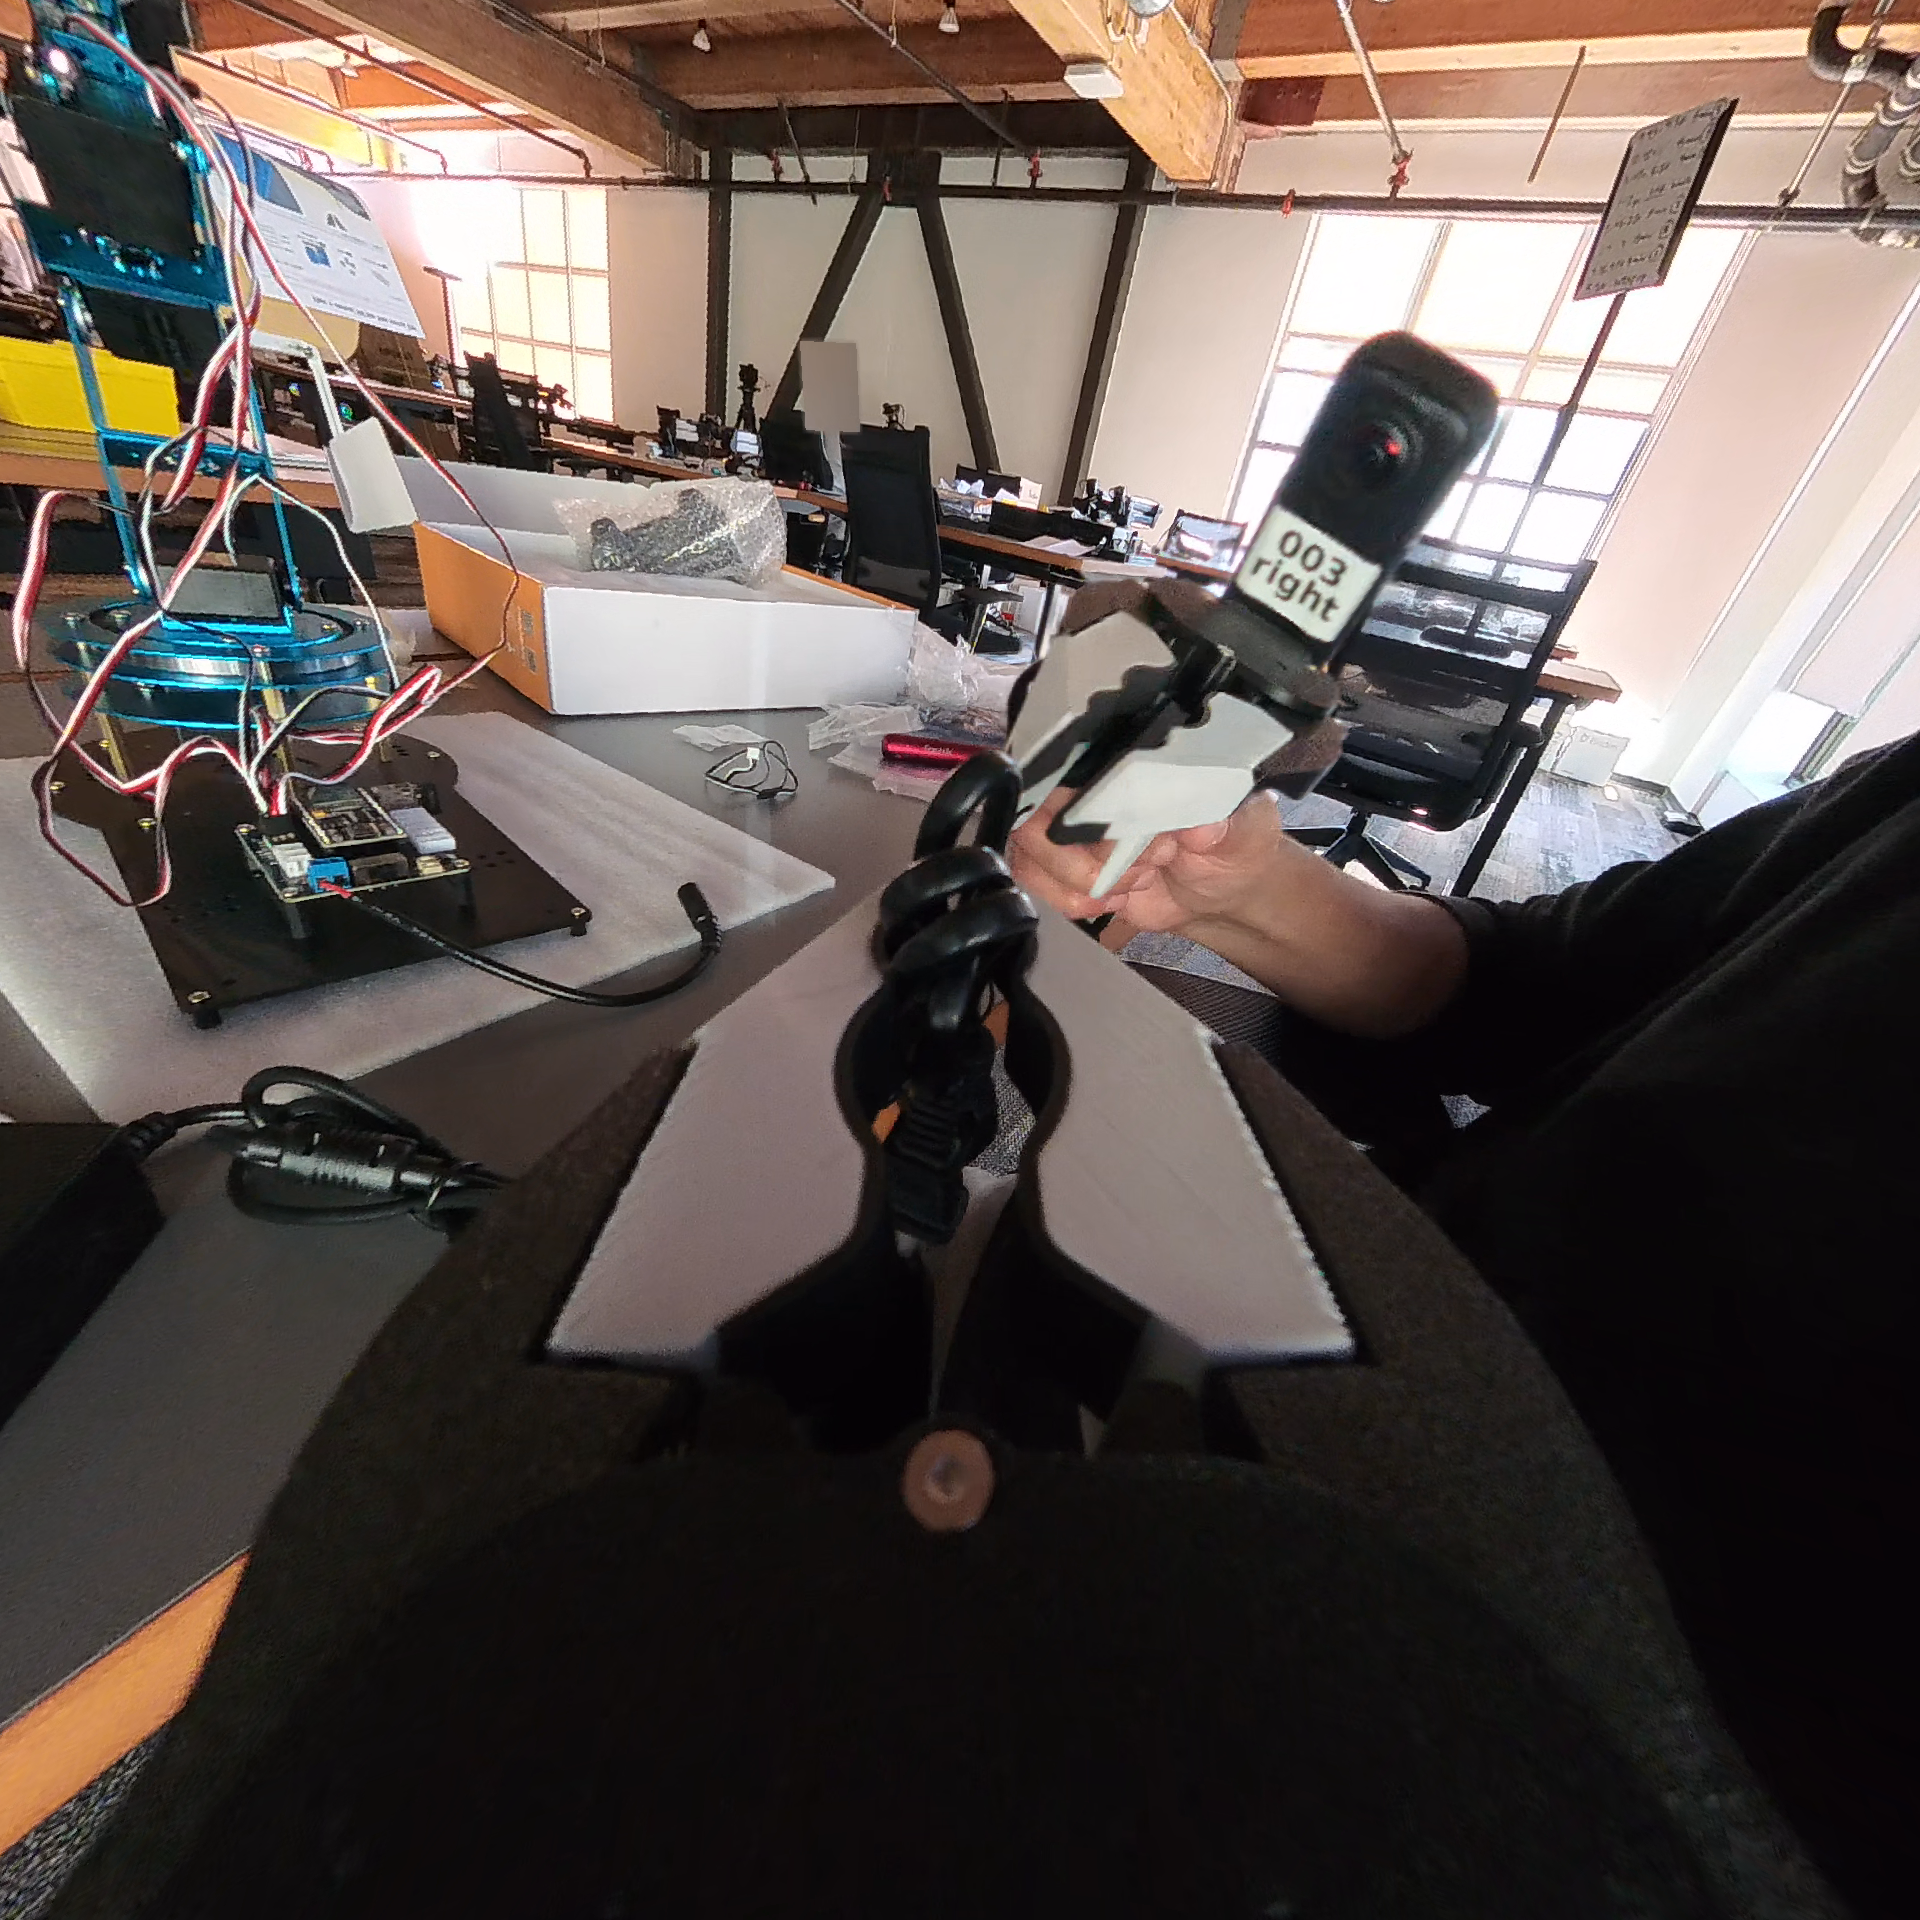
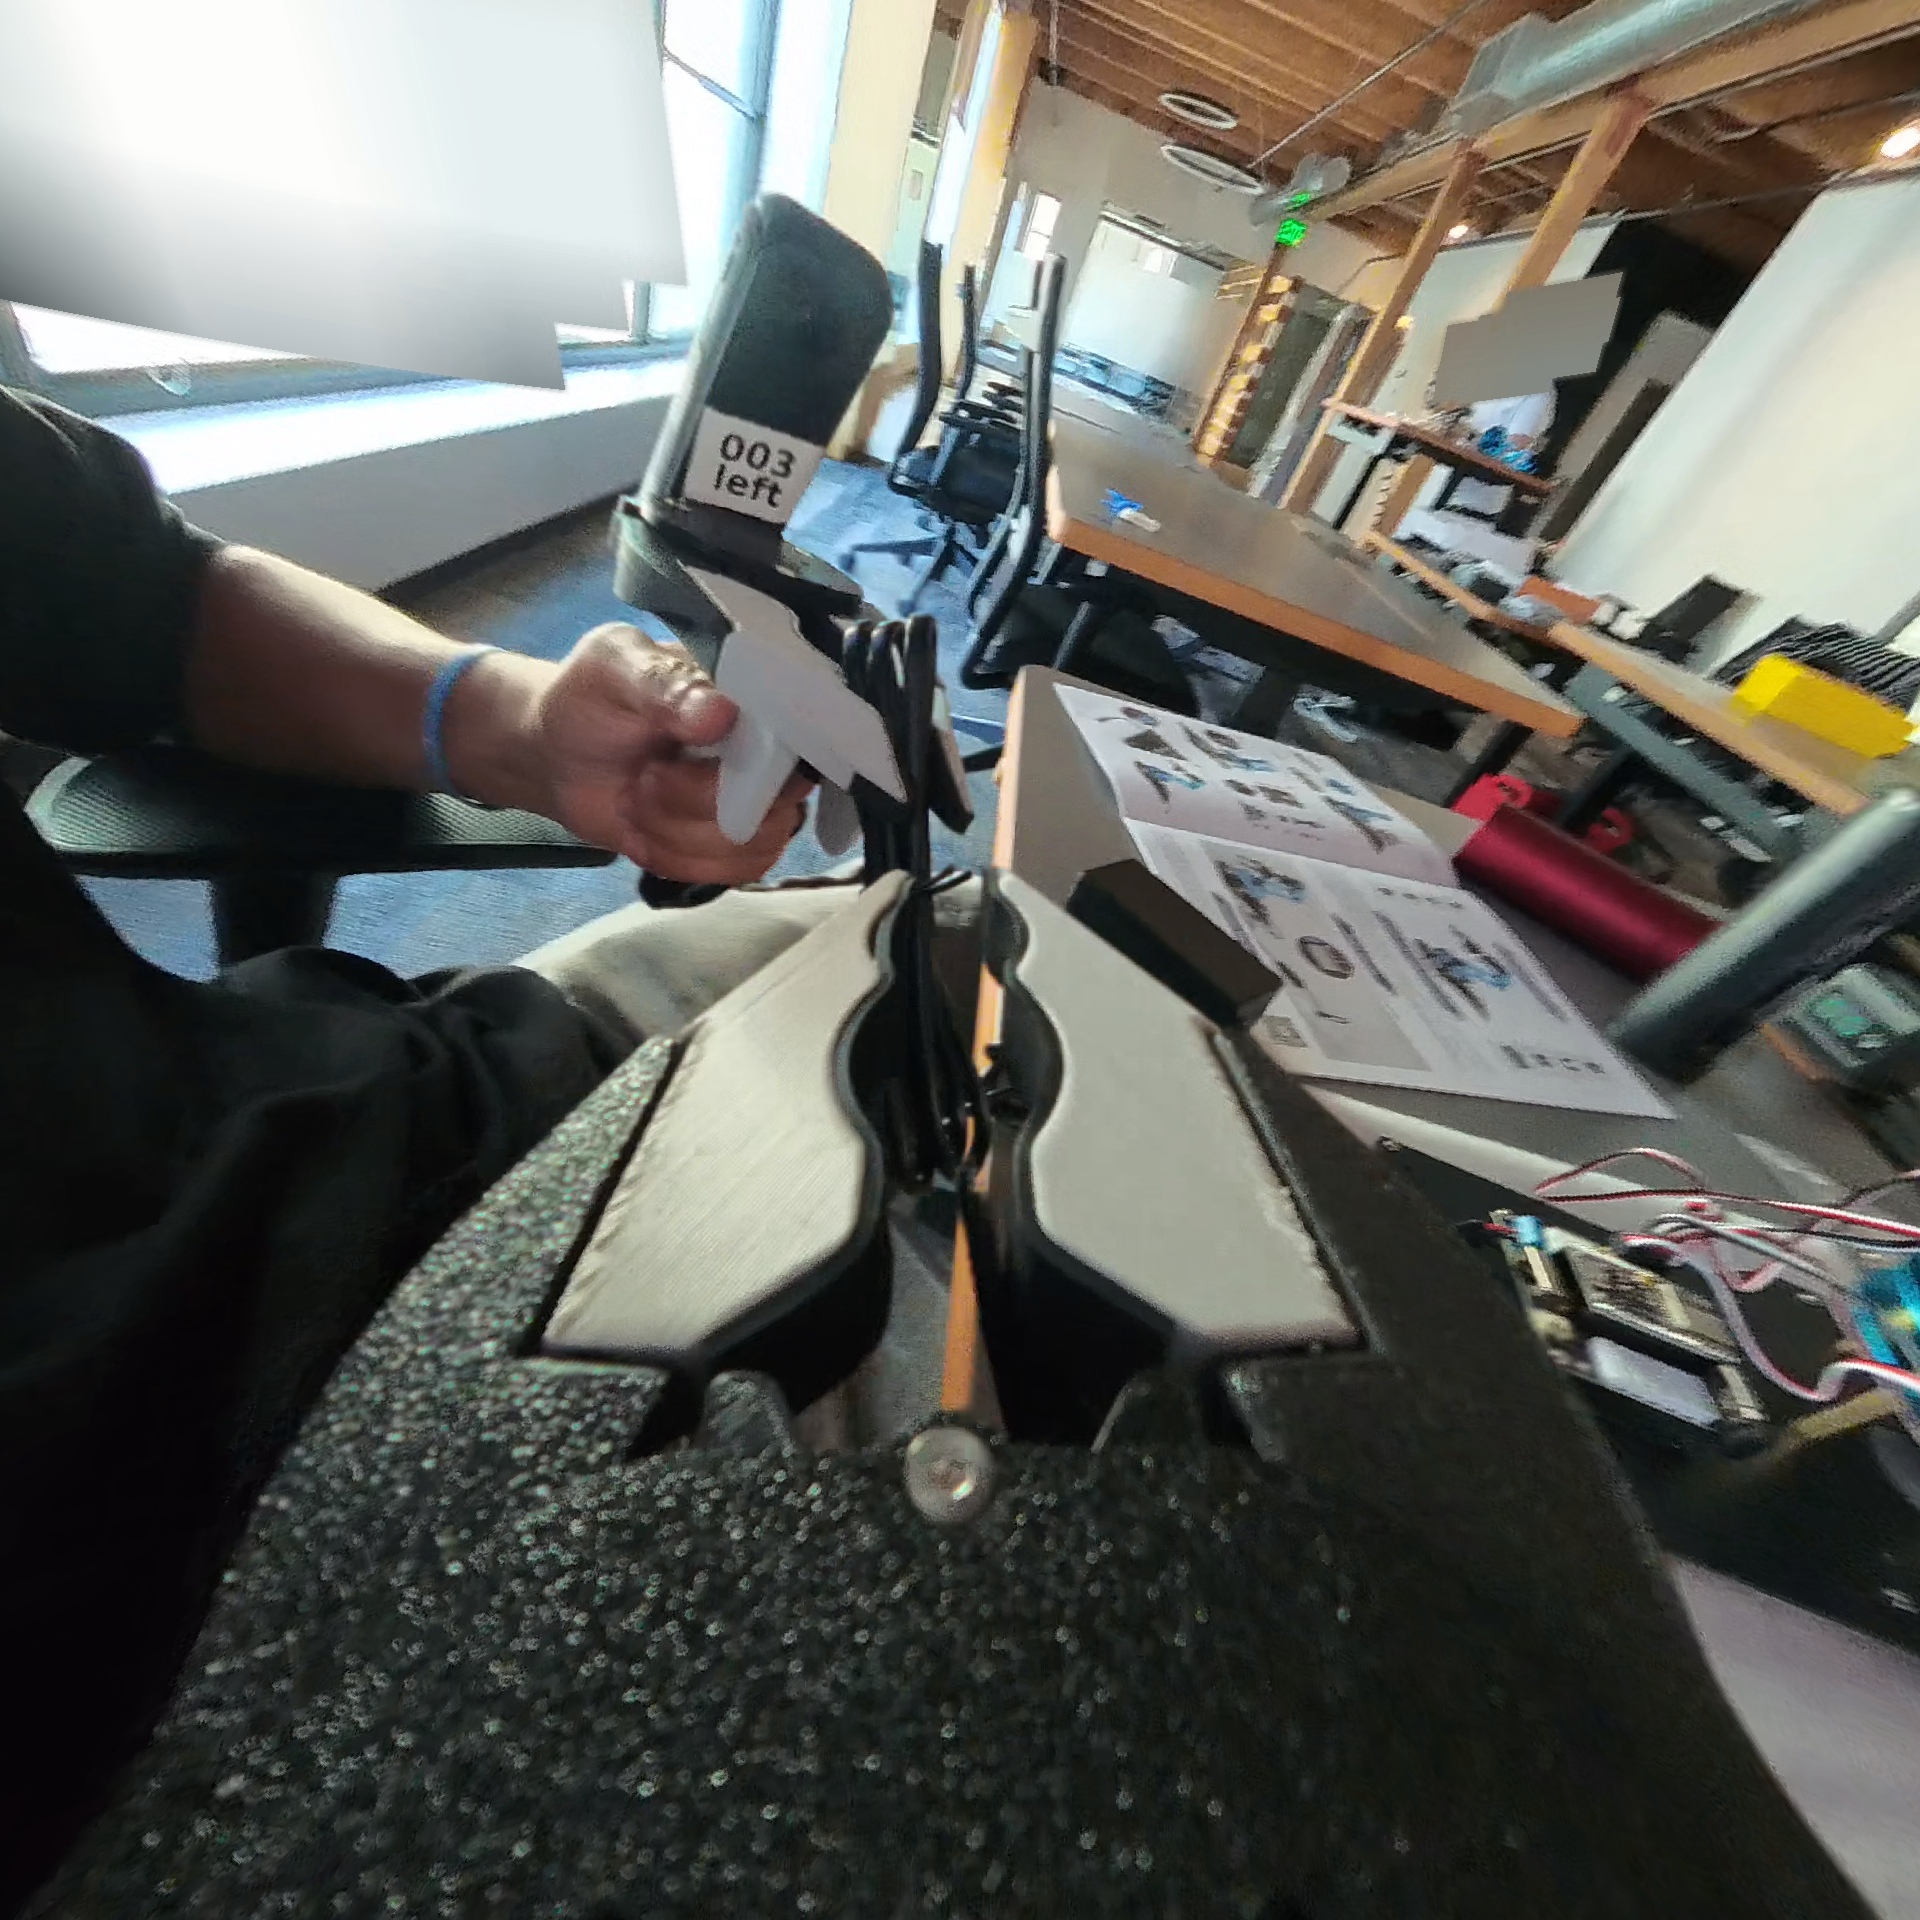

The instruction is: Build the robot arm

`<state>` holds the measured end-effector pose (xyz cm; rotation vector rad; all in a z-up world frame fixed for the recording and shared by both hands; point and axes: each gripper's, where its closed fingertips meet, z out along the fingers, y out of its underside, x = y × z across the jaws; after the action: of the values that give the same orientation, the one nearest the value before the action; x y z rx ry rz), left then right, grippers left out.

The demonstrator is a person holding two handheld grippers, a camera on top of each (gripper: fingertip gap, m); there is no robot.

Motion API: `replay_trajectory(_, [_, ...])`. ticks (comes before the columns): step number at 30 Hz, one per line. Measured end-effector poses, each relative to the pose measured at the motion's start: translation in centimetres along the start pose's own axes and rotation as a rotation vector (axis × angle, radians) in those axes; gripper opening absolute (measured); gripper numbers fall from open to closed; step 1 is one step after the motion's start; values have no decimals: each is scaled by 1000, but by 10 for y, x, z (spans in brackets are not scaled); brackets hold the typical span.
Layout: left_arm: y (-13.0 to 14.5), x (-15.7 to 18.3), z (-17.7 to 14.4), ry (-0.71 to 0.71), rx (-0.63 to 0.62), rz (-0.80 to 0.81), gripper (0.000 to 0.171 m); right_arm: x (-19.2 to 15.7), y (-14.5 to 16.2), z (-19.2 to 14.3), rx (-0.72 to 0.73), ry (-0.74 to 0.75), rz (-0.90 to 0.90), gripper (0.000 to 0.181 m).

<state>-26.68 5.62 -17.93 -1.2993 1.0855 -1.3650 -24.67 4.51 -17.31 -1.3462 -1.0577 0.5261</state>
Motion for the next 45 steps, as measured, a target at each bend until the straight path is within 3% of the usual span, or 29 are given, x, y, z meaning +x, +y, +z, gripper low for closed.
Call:
replay_trajectory(7, [1, 0, 0, 0, -8, 3, 11, -2, 2, 7, -11, 18, -24, 1])
replay_trajectory(19, [-4, -4, -3, -25, 25, -19, 10, -8, 3, 9, -18, 2, -66, 0])
replay_trajectory(26, [-12, -15, -10, 15, 102, -238, 9, -6, 18, 12, -135, 72, -262, 0])
replay_trajectory(33, [-13, -15, -9, 110, 152, -411, 9, 1, 32, 16, -207, 109, -277, 0])
replay_trajectory(45, [-6, 12, 1, 183, 84, -303, 10, 8, 20, 13, -108, 104, -136, 0])
